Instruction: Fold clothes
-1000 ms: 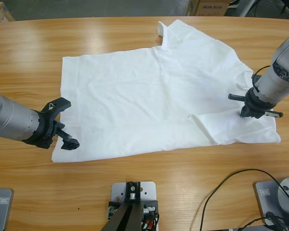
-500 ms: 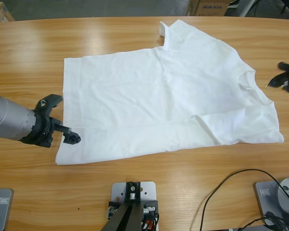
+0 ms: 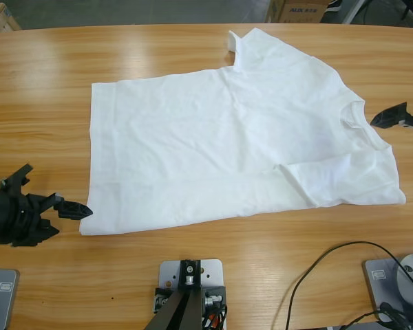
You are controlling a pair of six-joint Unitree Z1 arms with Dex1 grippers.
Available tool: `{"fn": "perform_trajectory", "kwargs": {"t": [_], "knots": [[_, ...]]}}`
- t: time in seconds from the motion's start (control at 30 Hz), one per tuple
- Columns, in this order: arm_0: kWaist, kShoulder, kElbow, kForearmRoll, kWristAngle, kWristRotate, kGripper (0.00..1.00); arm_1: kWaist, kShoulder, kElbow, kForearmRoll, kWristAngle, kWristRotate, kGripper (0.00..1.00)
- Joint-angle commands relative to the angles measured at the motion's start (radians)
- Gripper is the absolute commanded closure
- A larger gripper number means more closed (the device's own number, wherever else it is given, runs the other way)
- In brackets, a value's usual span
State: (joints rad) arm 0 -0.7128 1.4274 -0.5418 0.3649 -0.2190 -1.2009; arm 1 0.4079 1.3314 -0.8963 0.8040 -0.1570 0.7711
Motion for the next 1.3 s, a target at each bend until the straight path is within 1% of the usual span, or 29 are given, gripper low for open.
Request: {"fn": "perform_trajectory", "kwargs": {"t": [0.03, 0.13, 0.2, 0.27, 0.37, 0.47, 0.53, 0.7, 0.8, 0.83, 0.9, 0.93, 0.97, 1.13, 1.3], "knots": [[-0.163, -0.013, 0.129, -0.275, 0.093, -0.312, 0.009, 0.009, -0.041, 0.079, -0.008, 0.031, -0.005, 0.0], [-0.236, 0.015, 0.126, -0.336, 0.152, -0.416, 0.076, 0.009, -0.066, 0.106, -0.008, 0.036, 0.001, 0.0], [-0.252, 0.029, 0.144, -0.373, 0.193, -0.438, 0.085, 0.009, -0.081, 0.123, -0.012, 0.037, 0.002, 0.0], [-0.259, 0.035, 0.149, -0.394, 0.197, -0.449, 0.087, 0.009, -0.089, 0.14, -0.015, 0.039, 0.004, 0.0], [-0.302, 0.036, 0.148, -0.398, 0.196, -0.493, 0.087, 0.009, -0.098, 0.146, -0.017, 0.04, 0.01, 0.0], [-0.345, -0.03, 0.147, -0.342, 0.185, -0.538, 0.097, 0.009, -0.099, 0.146, -0.024, 0.041, 0.01, 0.0], [-0.35, -0.072, 0.148, -0.281, 0.191, -0.552, 0.101, 0.009, -0.095, 0.153, -0.034, 0.042, 0.01, 0.0], [-0.352, -0.086, 0.14, -0.228, 0.194, -0.551, 0.101, 0.009, -0.098, 0.159, -0.042, 0.044, 0.012, 0.0], [-0.352, -0.081, 0.151, -0.224, 0.201, -0.55, 0.106, 0.009, -0.097, 0.161, -0.044, 0.047, 0.013, 0.0], [-0.352, -0.079, 0.153, -0.224, 0.204, -0.549, 0.129, 0.009, -0.097, 0.161, -0.045, 0.047, 0.013, 0.0], [-0.354, -0.068, 0.155, -0.224, 0.213, -0.546, 0.231, 0.009, -0.097, 0.163, -0.046, 0.048, 0.013, 0.0], [-0.361, -0.054, 0.156, -0.227, 0.222, -0.547, 0.268, 0.009, -0.097, 0.164, -0.047, 0.049, 0.013, 0.0], [-0.37, -0.039, 0.159, -0.234, 0.23, -0.55, 0.276, 0.009, -0.098, 0.165, -0.049, 0.05, 0.013, 0.0], [-0.386, 0.033, 0.171, -0.325, 0.245, -0.56, 0.276, 0.009, -0.1, 0.168, -0.051, 0.053, 0.013, 0.0], [-0.397, 0.071, 0.19, -0.358, 0.253, -0.575, 0.262, 0.009, -0.11, 0.174, -0.053, 0.054, 0.017, 0.0]]}}
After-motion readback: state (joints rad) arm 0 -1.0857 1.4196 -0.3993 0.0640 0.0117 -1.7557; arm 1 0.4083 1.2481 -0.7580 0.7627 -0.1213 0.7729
